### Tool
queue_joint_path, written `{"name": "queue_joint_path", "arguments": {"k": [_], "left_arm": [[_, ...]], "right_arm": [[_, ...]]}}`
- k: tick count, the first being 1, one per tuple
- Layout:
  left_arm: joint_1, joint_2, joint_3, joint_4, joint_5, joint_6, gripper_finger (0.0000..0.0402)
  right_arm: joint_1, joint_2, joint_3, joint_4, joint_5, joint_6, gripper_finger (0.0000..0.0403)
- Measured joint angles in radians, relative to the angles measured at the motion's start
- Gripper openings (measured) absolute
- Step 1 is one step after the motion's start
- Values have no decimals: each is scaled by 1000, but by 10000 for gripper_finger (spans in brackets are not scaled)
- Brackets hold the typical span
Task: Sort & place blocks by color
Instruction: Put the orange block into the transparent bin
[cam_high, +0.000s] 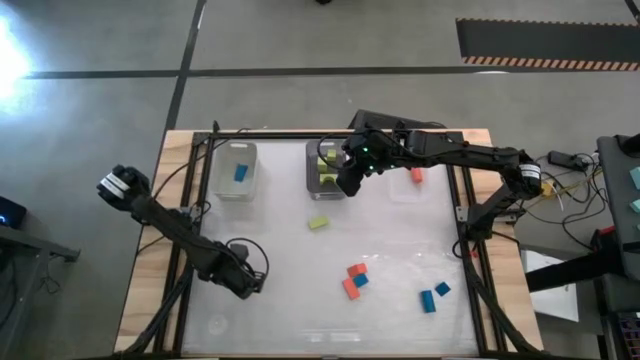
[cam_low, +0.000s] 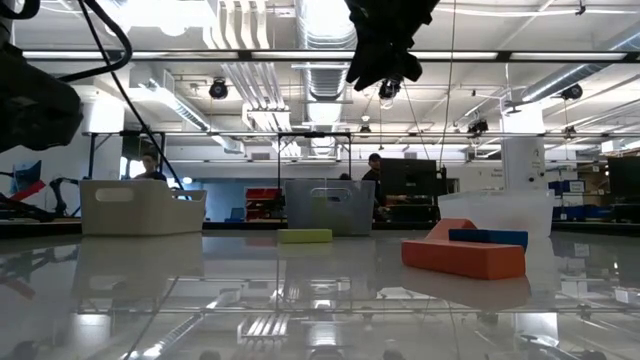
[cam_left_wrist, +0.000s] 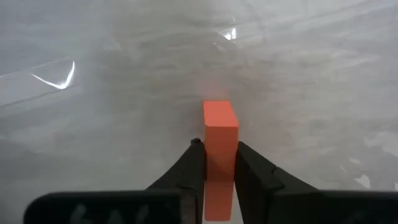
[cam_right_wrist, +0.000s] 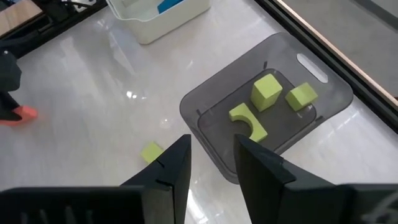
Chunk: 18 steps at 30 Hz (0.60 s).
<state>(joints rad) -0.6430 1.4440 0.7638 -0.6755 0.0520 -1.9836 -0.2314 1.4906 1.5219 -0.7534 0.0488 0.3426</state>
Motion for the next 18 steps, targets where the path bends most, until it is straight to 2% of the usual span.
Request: {"name": "queue_joint_path", "arguments": {"k": [3,5,7,10,14,16,18], "left_arm": [[0,-33,-1,-17,-10,33,40],[1,-81,1,-19,-64,95,40],[5,-145,16,-19,-182,159,40],[19,-261,43,-9,-414,289,40],[67,-422,61,35,-658,592,40],[100,-496,59,119,-727,800,40],[143,-561,49,210,-743,985,40]], "right_arm": [[1,0,0,-3,-28,-3,107],[4,0,0,1,-66,-9,104],[11,-1,0,12,-115,-27,101],[35,-2,-5,62,-167,-61,97],[69,-2,-27,223,-234,-81,96],[85,-2,-47,341,-267,-82,100],[96,-2,-69,456,-312,-82,107]]}}
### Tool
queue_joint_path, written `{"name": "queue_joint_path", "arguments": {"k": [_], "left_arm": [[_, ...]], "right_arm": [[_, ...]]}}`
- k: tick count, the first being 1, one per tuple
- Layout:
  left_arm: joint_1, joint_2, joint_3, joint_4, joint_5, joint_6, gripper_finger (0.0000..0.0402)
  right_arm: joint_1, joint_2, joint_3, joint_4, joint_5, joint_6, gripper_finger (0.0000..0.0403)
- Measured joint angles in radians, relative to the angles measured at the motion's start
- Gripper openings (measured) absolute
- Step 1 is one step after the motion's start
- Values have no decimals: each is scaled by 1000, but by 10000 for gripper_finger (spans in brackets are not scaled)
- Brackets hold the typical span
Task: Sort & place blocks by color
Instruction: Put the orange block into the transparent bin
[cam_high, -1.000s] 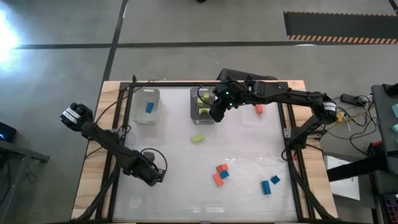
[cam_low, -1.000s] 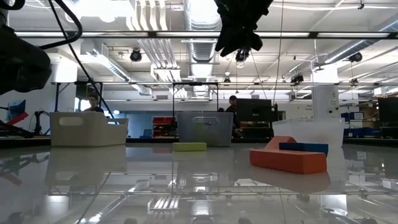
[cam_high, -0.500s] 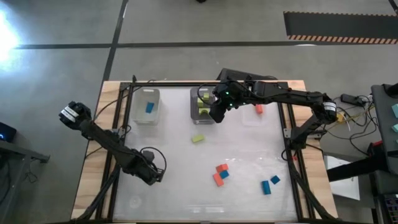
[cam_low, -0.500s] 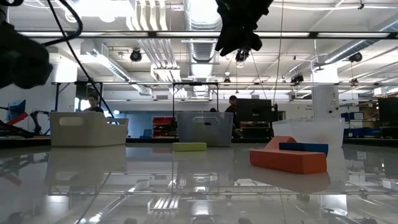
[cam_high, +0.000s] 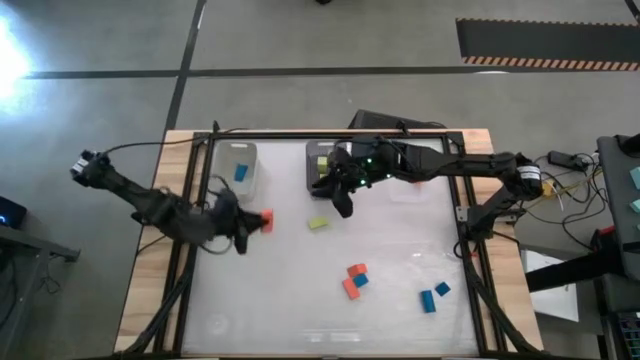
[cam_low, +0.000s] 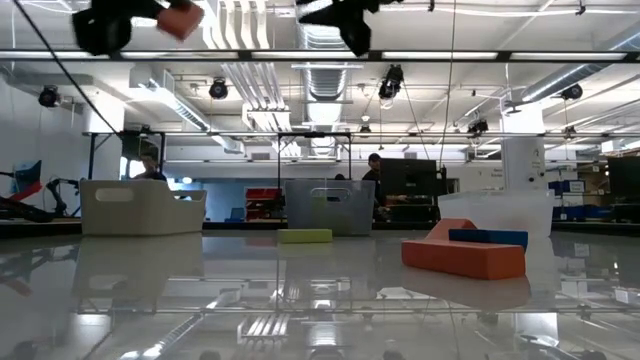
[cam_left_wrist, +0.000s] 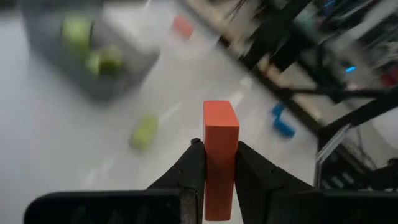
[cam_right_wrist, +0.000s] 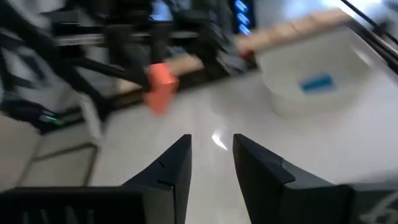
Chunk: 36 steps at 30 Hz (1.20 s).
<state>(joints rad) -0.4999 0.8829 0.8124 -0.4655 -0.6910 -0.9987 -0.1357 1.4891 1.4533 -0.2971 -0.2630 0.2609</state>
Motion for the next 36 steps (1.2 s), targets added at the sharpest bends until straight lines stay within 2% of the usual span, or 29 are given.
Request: {"name": "queue_joint_path", "arguments": {"k": [3,7,11,13,23,31,36], "left_arm": [[62,-67,-16,144,1,207,40],[125,-105,-21,319,1,453,40],[175,-97,-21,468,10,619,40],[199,-81,-21,537,47,668,40],[309,85,-20,782,263,692,40],[375,184,-20,899,367,643,40],[378,220,-20,919,381,608,40]], "right_arm": [[8,1,-10,114,-49,0,122],[14,4,-10,165,-53,-24,146],[20,6,-10,177,-52,-35,165],[23,6,-10,189,-52,-36,171],[34,6,-10,235,-52,-36,177],[40,6,-10,236,-63,-35,167],[40,6,-10,229,-71,-36,131]]}}
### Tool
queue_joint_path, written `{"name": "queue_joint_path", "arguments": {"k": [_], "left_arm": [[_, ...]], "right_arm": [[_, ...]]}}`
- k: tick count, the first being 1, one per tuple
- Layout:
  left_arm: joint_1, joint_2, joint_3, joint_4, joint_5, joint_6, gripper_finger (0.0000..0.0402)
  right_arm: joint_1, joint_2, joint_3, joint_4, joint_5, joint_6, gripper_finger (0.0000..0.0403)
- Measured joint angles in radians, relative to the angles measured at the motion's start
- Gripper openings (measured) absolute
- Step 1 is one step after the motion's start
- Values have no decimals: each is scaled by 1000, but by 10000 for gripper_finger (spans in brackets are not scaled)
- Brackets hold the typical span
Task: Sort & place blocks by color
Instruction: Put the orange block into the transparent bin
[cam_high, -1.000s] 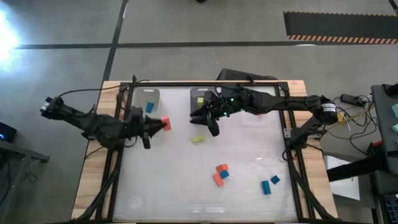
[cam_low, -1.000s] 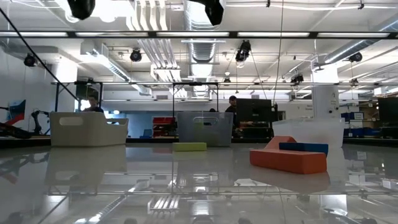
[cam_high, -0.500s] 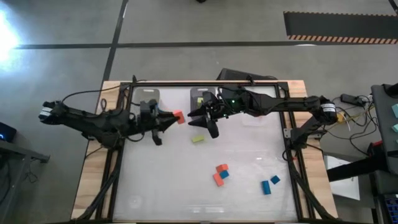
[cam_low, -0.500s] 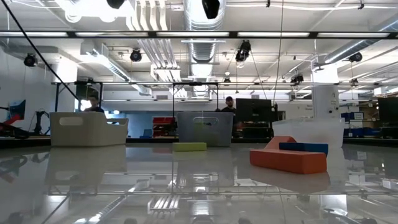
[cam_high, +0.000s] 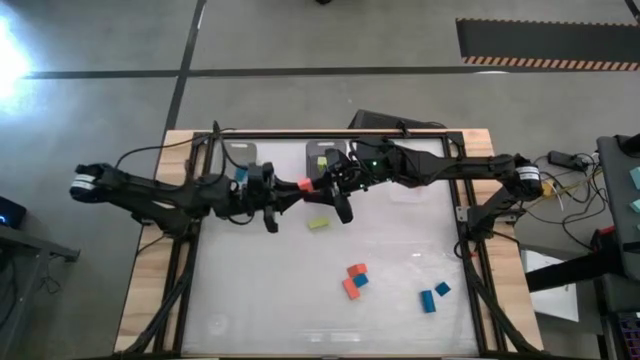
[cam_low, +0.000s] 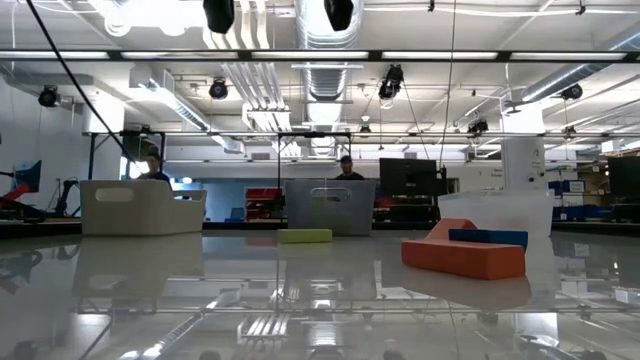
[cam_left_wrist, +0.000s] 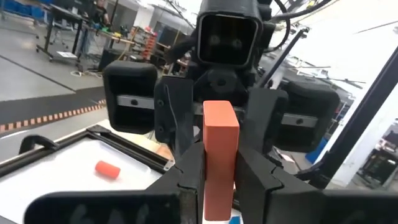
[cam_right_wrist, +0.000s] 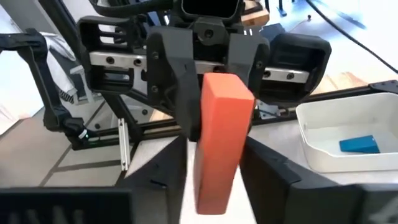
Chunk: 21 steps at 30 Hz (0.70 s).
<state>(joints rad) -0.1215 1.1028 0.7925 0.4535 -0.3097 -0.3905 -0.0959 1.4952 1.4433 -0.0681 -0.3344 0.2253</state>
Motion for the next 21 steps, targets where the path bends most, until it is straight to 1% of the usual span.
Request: {"name": "queue_joint_path", "arguments": {"k": [2,6,14,17,19,21], "left_arm": [[0,7,0,11,3,-16,41],[4,7,0,11,5,-15,64],[6,-1,0,10,2,-49,99],[7,-6,0,10,0,-49,121],[12,-10,0,1,-4,-47,139],[21,-16,-3,-10,-7,-44,158]], "right_arm": [[-1,0,0,-7,-8,0,104],[-1,0,0,-10,-12,1,47],[-8,0,0,-29,-9,-8,45],[-15,0,0,-54,-5,2,45],[-26,0,0,-97,-5,23,45],[-42,-3,1,-187,-4,47,45]]}}
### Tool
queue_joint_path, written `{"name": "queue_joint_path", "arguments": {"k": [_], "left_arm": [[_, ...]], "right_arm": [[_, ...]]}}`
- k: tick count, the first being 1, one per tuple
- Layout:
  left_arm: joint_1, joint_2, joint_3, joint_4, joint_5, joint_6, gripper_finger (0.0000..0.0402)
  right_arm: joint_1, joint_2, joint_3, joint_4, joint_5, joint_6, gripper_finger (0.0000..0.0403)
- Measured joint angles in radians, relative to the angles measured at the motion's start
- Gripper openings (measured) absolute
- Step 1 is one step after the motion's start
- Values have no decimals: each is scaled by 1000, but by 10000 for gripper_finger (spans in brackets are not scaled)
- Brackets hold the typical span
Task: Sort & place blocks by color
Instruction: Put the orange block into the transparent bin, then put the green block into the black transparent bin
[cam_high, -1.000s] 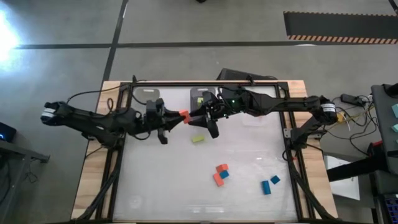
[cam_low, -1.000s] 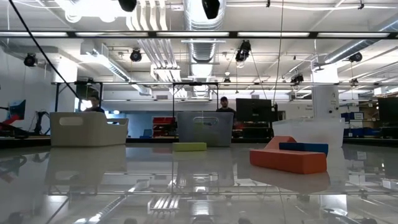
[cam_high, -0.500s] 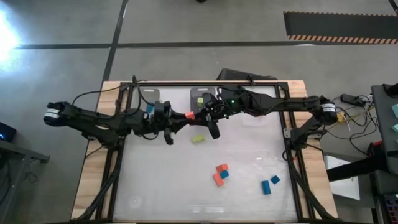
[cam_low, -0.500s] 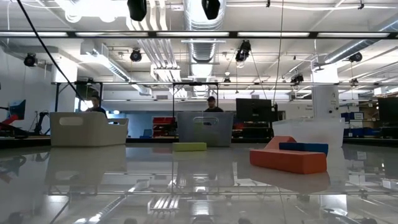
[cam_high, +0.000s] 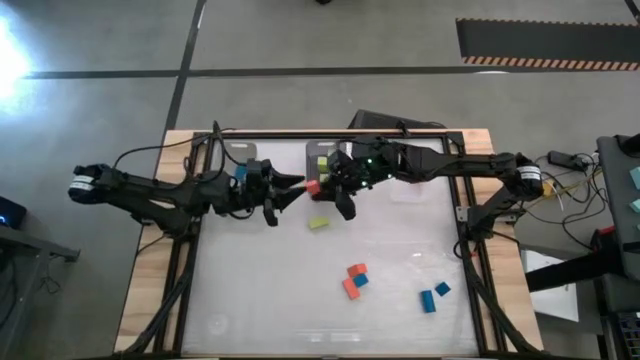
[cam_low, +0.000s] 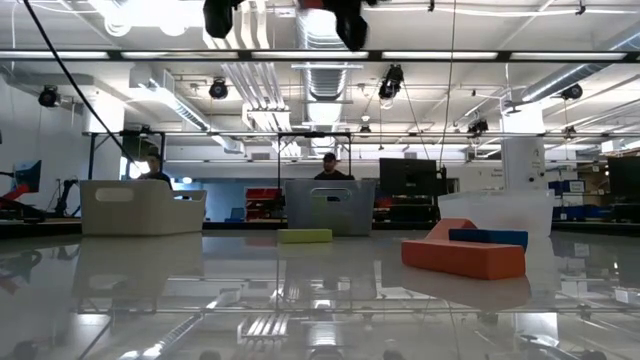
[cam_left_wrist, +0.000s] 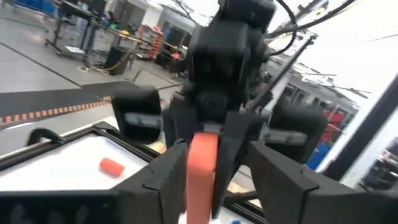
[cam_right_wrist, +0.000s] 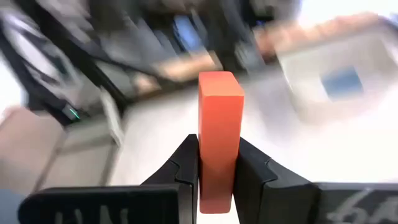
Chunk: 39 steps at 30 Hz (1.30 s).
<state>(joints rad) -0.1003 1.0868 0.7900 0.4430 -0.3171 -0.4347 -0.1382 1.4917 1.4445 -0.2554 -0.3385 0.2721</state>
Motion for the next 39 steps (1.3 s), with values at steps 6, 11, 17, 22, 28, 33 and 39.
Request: {"name": "queue_joint_path", "arguments": {"k": [6,11,17,22,28,33,39], "left_arm": [[16,-42,-5,-66,-3,0,188],[17,-55,-6,-62,-4,5,189],[22,-47,-7,-68,-5,5,189],[22,-46,-7,-71,-5,3,189],[22,-47,-8,-144,-5,-5,189],[22,-44,-8,-237,-5,-7,190],[22,-42,-8,-375,-5,-33,190]], "right_arm": [[-91,2,0,-492,109,18,45],[-239,36,-6,-965,449,186,45],[-449,50,-100,-1022,445,230,45],[-572,50,-211,-889,373,216,45],[-619,50,-298,-804,357,215,51],[-617,50,-333,-761,361,216,102],[-617,49,-325,-766,364,215,131]]}}
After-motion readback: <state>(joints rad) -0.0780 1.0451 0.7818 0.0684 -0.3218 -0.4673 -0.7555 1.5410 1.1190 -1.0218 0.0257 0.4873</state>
